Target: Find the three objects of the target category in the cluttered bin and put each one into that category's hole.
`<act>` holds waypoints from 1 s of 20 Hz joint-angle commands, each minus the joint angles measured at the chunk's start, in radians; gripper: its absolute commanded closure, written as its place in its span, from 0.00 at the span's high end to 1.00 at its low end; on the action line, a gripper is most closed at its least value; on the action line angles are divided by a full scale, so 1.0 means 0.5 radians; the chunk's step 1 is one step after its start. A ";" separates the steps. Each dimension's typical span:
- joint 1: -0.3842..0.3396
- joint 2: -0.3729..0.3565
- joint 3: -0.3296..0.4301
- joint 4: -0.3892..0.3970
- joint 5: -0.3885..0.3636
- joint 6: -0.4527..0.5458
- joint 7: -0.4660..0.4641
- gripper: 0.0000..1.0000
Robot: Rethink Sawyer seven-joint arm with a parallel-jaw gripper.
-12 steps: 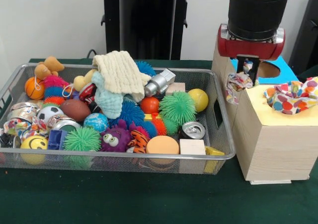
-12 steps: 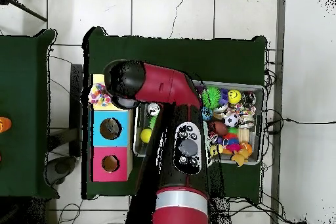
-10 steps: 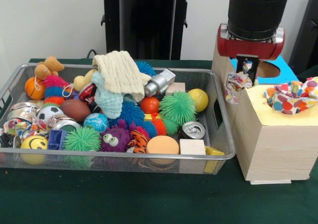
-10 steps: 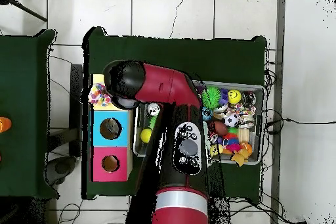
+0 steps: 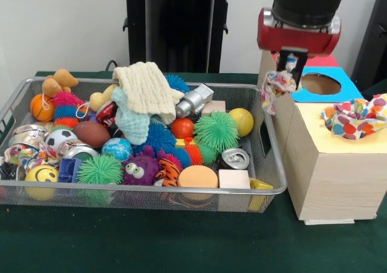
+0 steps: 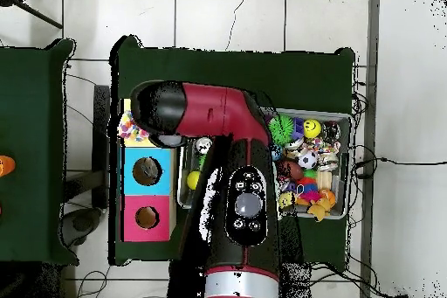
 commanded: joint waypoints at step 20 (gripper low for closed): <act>0.070 -0.089 0.160 -0.358 0.030 0.458 0.207 0.00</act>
